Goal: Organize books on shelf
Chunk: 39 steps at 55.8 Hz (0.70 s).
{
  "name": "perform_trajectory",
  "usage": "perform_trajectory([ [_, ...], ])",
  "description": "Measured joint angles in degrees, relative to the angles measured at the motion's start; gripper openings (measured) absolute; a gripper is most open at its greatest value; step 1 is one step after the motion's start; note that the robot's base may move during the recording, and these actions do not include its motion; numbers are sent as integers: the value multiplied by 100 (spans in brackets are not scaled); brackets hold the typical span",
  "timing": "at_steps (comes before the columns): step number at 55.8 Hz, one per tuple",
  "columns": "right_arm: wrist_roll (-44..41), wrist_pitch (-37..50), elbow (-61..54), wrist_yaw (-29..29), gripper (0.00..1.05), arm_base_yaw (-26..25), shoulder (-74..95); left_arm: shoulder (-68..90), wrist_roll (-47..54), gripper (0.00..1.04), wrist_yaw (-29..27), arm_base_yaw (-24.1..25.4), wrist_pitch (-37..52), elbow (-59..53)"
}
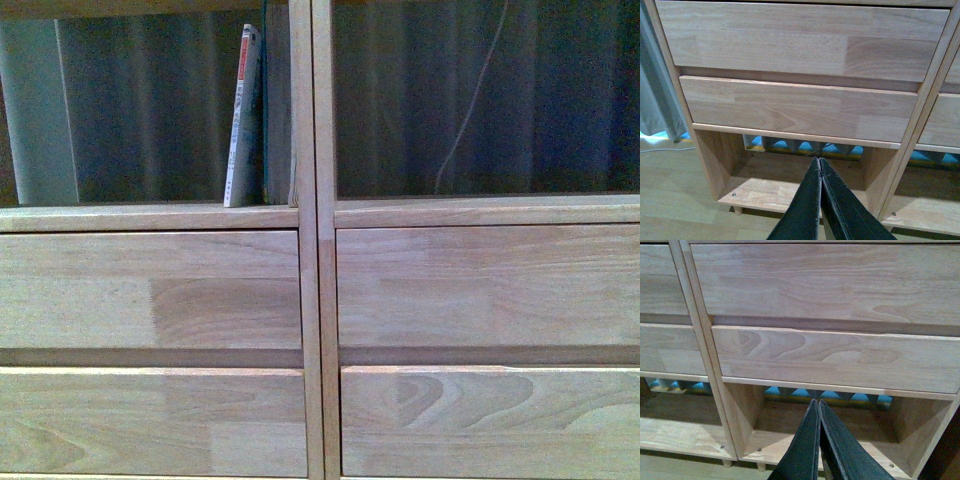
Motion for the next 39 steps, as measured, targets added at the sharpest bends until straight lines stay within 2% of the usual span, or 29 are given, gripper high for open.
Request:
perform_trajectory([
  [31,0,-2,0,-2,3,0,-2,-310,2,3,-9,-2,42,-315],
  [32,-2,0,2,-4,8,0,-2,-310,-2,4,-7,-2,42,-315],
  [34,-2,-2,2,-2,16,0,-2,-310,2,12,-7,-2,42,-315],
  [39,-2,0,0,-2,41,0,-2,-310,2,37,-7,-2,42,-315],
])
